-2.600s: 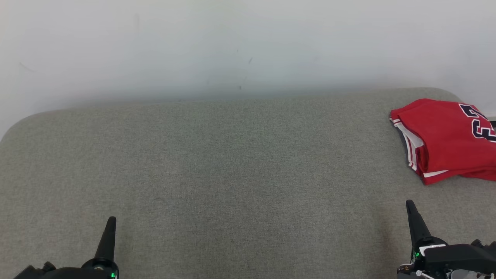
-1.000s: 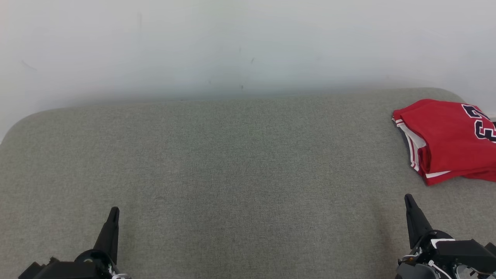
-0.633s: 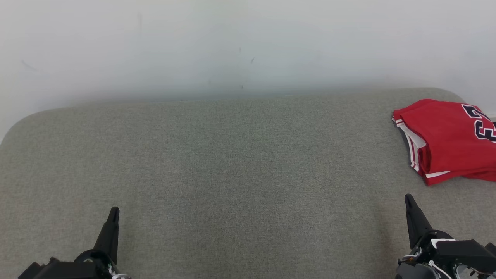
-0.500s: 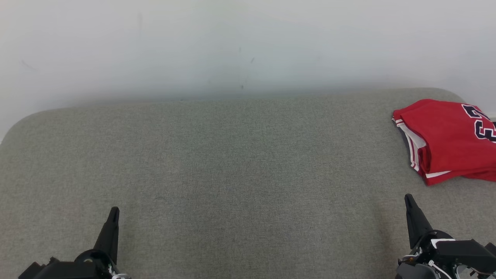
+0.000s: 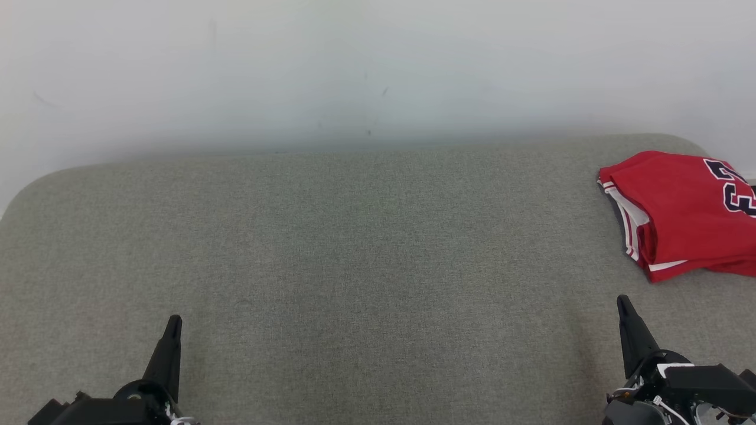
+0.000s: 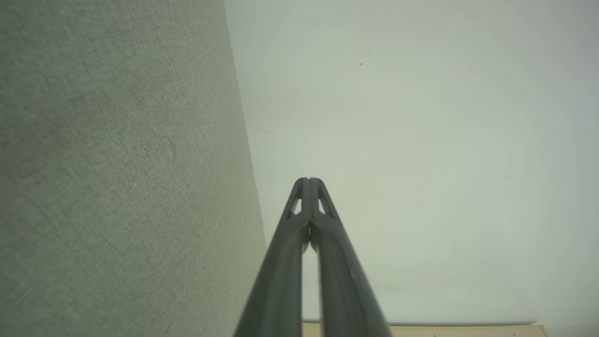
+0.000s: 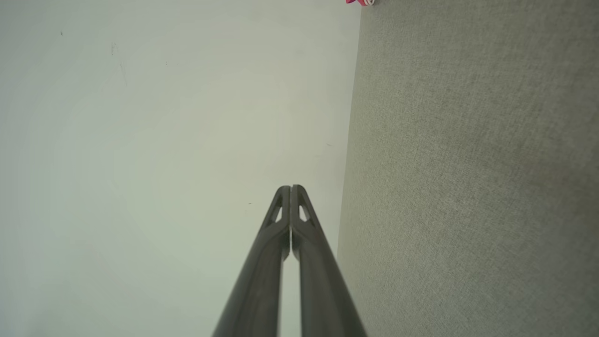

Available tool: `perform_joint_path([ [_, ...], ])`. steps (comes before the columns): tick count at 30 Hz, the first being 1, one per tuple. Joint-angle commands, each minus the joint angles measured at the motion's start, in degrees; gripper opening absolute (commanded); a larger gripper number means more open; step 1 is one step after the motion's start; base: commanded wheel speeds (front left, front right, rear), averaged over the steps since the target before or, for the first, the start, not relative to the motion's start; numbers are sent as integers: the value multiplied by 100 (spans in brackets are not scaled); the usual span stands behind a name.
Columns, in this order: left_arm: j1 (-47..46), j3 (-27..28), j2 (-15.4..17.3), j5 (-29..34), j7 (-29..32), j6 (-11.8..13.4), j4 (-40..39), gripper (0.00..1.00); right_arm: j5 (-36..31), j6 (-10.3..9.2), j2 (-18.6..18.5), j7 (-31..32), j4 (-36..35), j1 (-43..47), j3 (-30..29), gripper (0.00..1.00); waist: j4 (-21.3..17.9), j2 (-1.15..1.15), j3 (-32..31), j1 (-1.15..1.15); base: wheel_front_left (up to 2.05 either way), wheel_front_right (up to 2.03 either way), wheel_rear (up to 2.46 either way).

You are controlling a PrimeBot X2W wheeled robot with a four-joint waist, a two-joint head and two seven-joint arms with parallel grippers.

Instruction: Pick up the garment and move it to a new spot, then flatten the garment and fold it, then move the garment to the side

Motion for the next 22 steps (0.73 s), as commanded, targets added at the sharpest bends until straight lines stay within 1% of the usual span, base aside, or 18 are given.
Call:
perform_joint_path([
  [1, -31, 2, 32, -23, 24, -17, 12, 0, -24, -12, 21, 18, 8, -36, -13, 0, 0, 0, 0, 0, 0, 0, 0],
  [22, -30, 1, 32, -24, 23, -17, 12, 0, -42, -12, 29, 28, 9, -32, -23, 0, 0, 0, 0, 0, 0, 0, 0],
])
